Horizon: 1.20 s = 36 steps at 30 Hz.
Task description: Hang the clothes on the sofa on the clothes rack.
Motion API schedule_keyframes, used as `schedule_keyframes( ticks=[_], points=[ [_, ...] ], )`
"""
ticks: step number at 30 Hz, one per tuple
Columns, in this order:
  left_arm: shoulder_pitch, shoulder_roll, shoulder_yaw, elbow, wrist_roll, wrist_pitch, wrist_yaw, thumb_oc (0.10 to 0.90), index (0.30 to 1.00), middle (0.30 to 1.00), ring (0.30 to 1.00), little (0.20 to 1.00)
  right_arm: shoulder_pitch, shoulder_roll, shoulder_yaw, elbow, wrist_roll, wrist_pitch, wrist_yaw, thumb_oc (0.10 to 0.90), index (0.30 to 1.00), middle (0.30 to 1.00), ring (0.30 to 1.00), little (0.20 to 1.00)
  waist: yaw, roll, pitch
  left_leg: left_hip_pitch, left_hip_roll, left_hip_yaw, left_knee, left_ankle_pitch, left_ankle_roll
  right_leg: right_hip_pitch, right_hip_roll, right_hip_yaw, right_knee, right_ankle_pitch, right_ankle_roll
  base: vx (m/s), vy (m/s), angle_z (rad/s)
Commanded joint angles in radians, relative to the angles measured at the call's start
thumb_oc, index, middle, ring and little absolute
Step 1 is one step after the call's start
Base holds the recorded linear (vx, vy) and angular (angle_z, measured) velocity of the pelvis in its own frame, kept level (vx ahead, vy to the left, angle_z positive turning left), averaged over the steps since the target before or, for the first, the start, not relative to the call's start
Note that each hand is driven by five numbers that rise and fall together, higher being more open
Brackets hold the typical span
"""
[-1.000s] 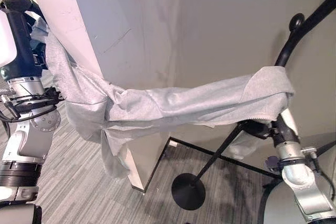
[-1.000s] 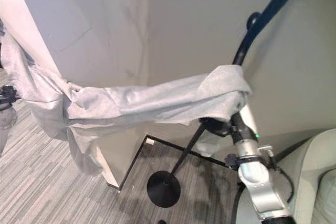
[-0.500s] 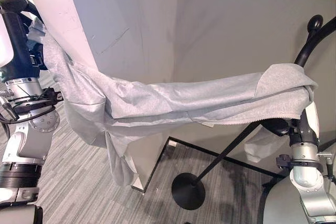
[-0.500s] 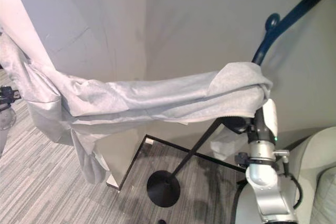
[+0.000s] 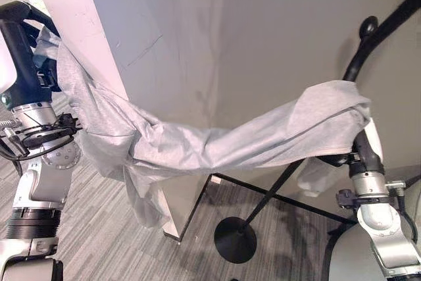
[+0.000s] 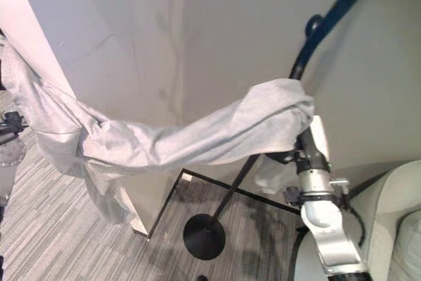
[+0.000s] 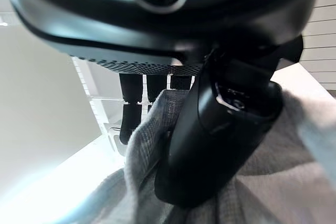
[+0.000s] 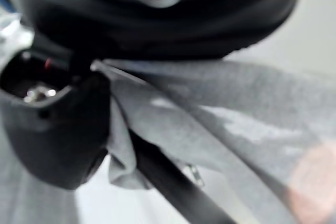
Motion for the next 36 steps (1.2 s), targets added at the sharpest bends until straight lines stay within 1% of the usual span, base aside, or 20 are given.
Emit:
schedule_keyframes(
  ticks=[1,5,8,16,17,18,19,20,21,29,36],
  points=[
    [-0.038,0.021,0.029,-0.065,-0.001,-0.096,0.027,0.400,0.300,0.300,0.300,0.300,-0.163,-0.080,-0.039,-0.121,0.138,-0.116,0.025,0.400,0.300,0.300,0.300,0.300,-0.014,-0.019,-0.088,0.055,0.060,0.031,0.053,-0.028,-0.024,0.032,-0.027,-0.007,0.014,-0.100,0.071,0.00,0.000,0.00],
    [-0.017,0.002,0.033,-0.072,-0.004,-0.097,0.023,0.400,0.300,0.300,0.300,0.300,-0.165,-0.066,0.044,-0.153,0.187,-0.109,0.096,0.400,0.300,0.300,0.300,0.300,-0.007,-0.026,-0.086,0.053,0.058,0.030,0.045,-0.029,-0.024,0.031,-0.030,-0.011,0.014,-0.098,0.073,0.00,0.000,0.00],
    [-0.011,-0.003,0.035,-0.071,-0.008,-0.097,0.021,0.400,0.300,0.300,0.300,0.300,-0.158,-0.068,0.061,-0.159,0.185,-0.101,0.106,0.400,0.300,0.300,0.300,0.300,-0.007,-0.026,-0.086,0.055,0.058,0.031,0.040,-0.029,-0.023,0.031,-0.031,-0.012,0.013,-0.097,0.073,0.00,0.000,0.00],
    [0.016,-0.017,0.045,-0.088,-0.009,-0.108,0.012,0.400,0.300,0.300,0.300,0.300,-0.129,-0.069,0.038,-0.160,0.189,-0.103,0.117,0.402,0.302,0.302,0.302,0.302,-0.011,-0.019,-0.086,0.058,0.058,0.035,0.035,-0.029,-0.023,0.030,-0.033,-0.015,0.013,-0.097,0.074,0.00,0.000,0.00],
    [0.021,-0.019,0.046,-0.087,-0.011,-0.109,0.013,0.400,0.300,0.300,0.300,0.300,-0.131,-0.072,0.039,-0.163,0.189,-0.104,0.120,0.427,0.340,0.340,0.340,0.340,-0.011,-0.018,-0.086,0.060,0.059,0.036,0.035,-0.030,-0.023,0.029,-0.033,-0.012,0.013,-0.097,0.074,0.00,0.000,0.00],
    [0.024,-0.020,0.047,-0.087,-0.009,-0.108,0.013,0.400,0.300,0.300,0.300,0.300,-0.133,-0.074,0.038,-0.164,0.191,-0.105,0.123,0.529,0.493,0.493,0.493,0.493,-0.011,-0.018,-0.086,0.060,0.059,0.037,0.035,-0.031,-0.023,0.029,-0.032,-0.011,0.013,-0.097,0.074,0.00,0.000,0.00],
    [0.024,-0.020,0.047,-0.087,-0.009,-0.108,0.013,0.400,0.300,0.300,0.300,0.300,-0.133,-0.074,0.038,-0.164,0.192,-0.105,0.123,0.574,0.561,0.561,0.561,0.561,-0.011,-0.017,-0.086,0.060,0.059,0.037,0.035,-0.031,-0.023,0.029,-0.032,-0.011,0.013,-0.097,0.074,0.00,0.000,0.00],
    [0.027,-0.023,0.049,-0.089,-0.006,-0.109,0.013,0.400,0.300,0.300,0.300,0.300,-0.138,-0.076,0.039,-0.165,0.195,-0.107,0.126,0.729,0.794,0.794,0.794,0.794,-0.012,-0.016,-0.086,0.061,0.060,0.040,0.036,-0.030,-0.024,0.029,-0.031,-0.009,0.013,-0.097,0.075,0.00,0.000,0.00],
    [0.029,-0.024,0.050,-0.088,-0.006,-0.110,0.013,0.400,0.300,0.300,0.300,0.300,-0.141,-0.076,0.038,-0.166,0.195,-0.107,0.125,0.800,0.900,0.900,0.900,0.900,-0.013,-0.015,-0.085,0.062,0.060,0.043,0.036,-0.029,-0.024,0.028,-0.031,-0.008,0.013,-0.097,0.075,0.00,0.000,0.00],
    [0.040,-0.028,0.064,-0.088,0.000,-0.110,0.008,0.400,0.300,0.300,0.300,0.300,-0.131,-0.091,0.012,-0.191,0.160,-0.110,0.127,0.800,0.900,0.900,0.900,0.900,-0.018,-0.015,-0.083,0.065,0.064,0.057,0.035,-0.031,-0.024,0.028,-0.031,0.000,0.013,-0.095,0.079,0.00,0.000,-0.07],
    [0.066,-0.024,0.093,-0.097,0.014,-0.111,-0.002,0.400,0.300,0.300,0.300,0.300,-0.092,-0.123,-0.075,-0.225,0.120,-0.115,0.127,0.800,0.900,0.900,0.900,0.900,-0.029,-0.013,-0.083,0.067,0.059,0.061,0.029,-0.035,-0.023,0.028,-0.035,-0.001,0.014,-0.094,0.084,0.00,0.001,-0.01]
  ],
)
